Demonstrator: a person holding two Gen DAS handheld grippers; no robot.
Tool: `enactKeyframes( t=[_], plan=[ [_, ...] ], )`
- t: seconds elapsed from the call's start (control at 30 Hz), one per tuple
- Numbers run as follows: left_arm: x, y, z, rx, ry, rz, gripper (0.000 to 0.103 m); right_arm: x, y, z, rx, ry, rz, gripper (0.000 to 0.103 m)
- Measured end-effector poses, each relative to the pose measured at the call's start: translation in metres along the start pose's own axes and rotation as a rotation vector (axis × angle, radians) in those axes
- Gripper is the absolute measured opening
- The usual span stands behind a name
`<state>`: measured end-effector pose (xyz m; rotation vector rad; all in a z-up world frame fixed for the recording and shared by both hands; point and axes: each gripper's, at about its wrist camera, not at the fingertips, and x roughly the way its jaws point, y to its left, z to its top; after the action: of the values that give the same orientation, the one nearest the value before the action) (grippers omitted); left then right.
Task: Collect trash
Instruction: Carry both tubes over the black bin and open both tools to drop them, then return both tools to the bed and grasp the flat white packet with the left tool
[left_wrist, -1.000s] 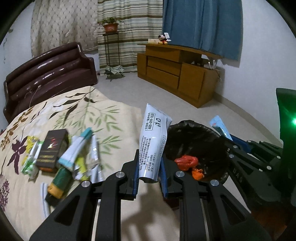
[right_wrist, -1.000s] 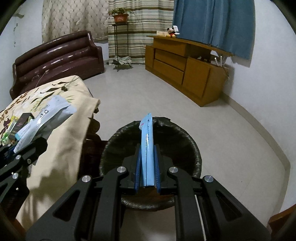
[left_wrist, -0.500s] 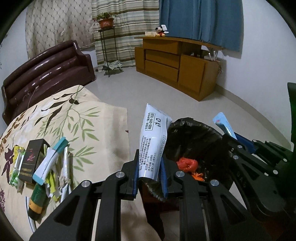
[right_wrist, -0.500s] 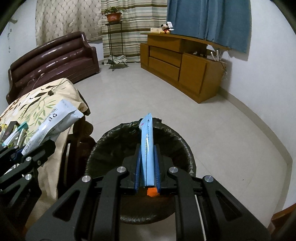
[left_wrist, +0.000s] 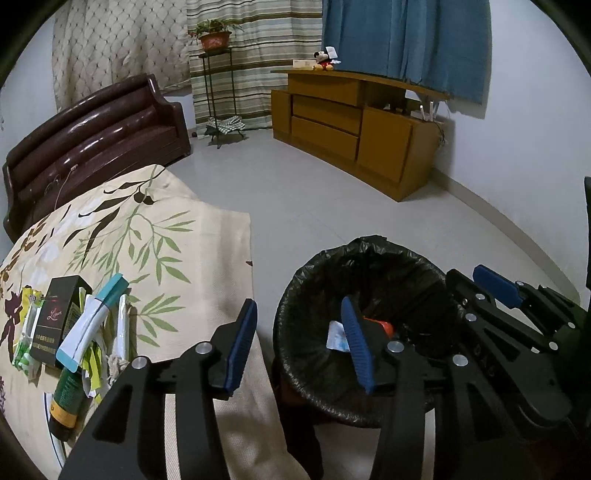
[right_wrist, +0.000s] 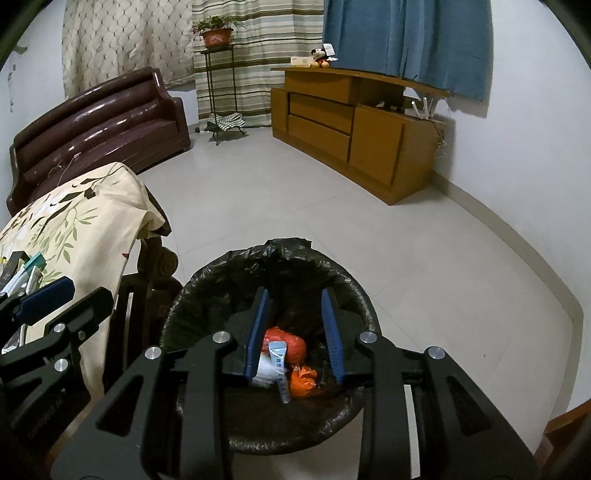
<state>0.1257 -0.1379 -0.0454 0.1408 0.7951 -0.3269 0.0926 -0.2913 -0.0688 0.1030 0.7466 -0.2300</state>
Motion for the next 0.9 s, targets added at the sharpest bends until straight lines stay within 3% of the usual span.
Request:
enactKeyframes(
  t=[0.17,0.37,0.9],
  plan=[
    [-0.009,0.005,0.002,-0.016,-0.017,-0.003,0.057,-0.006,-0.001,-0.002,0.013,-0.002,-0.006,0.039],
    [-0.029,0.022,-0.004,-0.028,-0.038,0.008,0.06,-0.019,0.007,-0.006,0.017,-0.003,0.004,0.05],
    [-0.091,0.112,-0.056,-0.145,-0.035,0.134,0.062,-0.054,0.075,-0.028,-0.057,0.024,0.112,0.051]
  ],
)
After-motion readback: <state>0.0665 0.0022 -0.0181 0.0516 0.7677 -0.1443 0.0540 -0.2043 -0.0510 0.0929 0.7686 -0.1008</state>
